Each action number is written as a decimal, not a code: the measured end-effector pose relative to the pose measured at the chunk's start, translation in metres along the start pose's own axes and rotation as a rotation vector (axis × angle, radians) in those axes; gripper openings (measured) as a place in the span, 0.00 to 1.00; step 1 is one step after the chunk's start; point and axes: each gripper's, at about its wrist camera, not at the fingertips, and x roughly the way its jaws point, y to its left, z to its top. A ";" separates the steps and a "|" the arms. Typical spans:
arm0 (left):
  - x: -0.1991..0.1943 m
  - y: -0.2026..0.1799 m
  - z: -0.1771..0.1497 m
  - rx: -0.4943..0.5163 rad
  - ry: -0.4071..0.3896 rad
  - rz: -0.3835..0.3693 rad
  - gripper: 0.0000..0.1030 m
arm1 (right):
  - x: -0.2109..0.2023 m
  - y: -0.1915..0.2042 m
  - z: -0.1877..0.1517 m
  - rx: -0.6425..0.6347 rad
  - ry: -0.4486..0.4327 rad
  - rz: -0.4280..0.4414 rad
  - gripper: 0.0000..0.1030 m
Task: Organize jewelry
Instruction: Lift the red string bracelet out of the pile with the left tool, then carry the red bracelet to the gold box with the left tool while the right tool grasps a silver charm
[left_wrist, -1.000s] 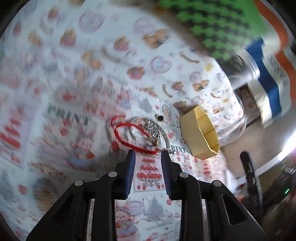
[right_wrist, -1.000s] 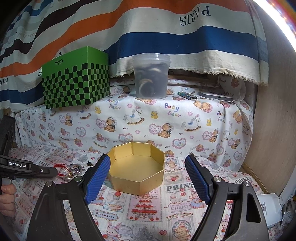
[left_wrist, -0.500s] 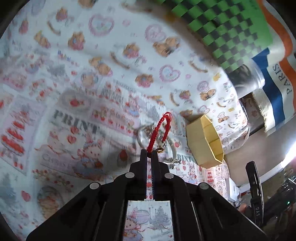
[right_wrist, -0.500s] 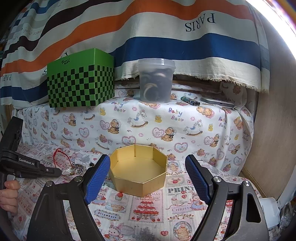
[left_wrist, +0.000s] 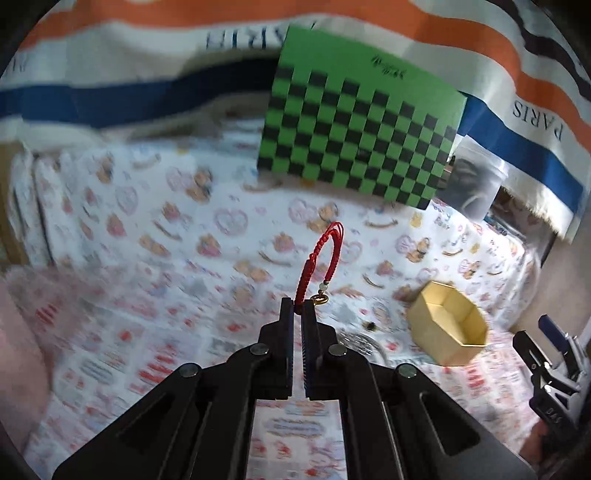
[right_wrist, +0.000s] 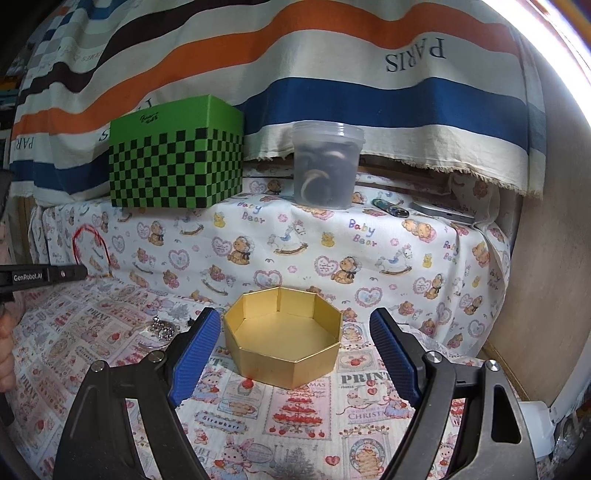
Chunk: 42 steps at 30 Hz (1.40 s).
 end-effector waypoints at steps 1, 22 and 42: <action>-0.003 0.000 0.000 0.003 -0.011 0.004 0.02 | 0.002 0.004 0.002 -0.008 0.026 0.034 0.82; -0.018 0.020 0.007 -0.077 -0.032 0.031 0.03 | 0.115 0.098 -0.005 -0.060 0.565 0.283 0.36; -0.039 -0.001 0.003 -0.035 -0.081 -0.023 0.03 | 0.052 0.039 0.029 0.047 0.363 0.358 0.16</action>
